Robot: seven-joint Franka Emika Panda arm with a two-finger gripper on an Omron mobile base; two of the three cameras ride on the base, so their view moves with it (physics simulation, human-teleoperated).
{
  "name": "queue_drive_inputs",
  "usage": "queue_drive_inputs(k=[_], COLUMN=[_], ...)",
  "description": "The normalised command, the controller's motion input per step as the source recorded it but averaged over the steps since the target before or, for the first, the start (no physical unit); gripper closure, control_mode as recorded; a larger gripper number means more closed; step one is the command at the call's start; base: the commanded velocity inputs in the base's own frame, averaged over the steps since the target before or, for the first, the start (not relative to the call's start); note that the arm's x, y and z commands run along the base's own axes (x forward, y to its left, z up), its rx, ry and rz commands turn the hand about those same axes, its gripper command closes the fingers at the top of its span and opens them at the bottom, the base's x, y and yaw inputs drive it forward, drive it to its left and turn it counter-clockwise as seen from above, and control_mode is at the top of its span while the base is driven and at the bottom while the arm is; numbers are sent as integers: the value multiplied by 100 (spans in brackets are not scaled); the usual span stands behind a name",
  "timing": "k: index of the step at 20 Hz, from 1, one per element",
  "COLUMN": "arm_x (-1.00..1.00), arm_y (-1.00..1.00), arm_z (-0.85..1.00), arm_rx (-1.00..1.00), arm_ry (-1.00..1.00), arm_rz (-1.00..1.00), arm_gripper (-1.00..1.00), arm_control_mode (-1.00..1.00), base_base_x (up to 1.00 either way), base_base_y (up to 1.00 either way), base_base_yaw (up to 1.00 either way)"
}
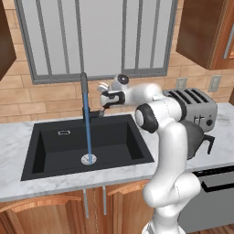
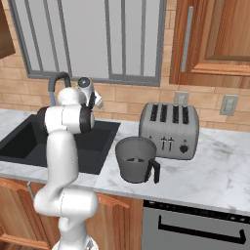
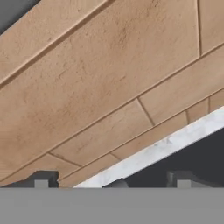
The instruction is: Turn on the sink faucet and place the jug under the water for a few seconds to fill it up.
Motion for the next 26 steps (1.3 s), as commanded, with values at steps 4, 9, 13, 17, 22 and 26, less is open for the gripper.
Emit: queue_drive_inputs(k=[4, 9, 13, 17, 22, 26], arm_x=[-69, -95, -100, -100, -100, -100], arm_y=[-16, -13, -14, -16, -18, -23], arm_z=[55, 54, 53, 48, 50, 51], arm_rx=[4, 4, 3, 3, 3, 3], arm_ry=[-1, 0, 0, 0, 0, 0], arm_rz=[-6, -5, -3, -3, -2, -2], arm_gripper=[-100, -100, -100, -100, -100, -100], arm_control_mode=[-100, -100, -100, -100, -100, -100], base_base_x=[0, 0, 0, 0, 0, 0], base_base_y=[0, 0, 0, 0, 0, 0], base_base_yaw=[0, 0, 0, 0, 0, 0])
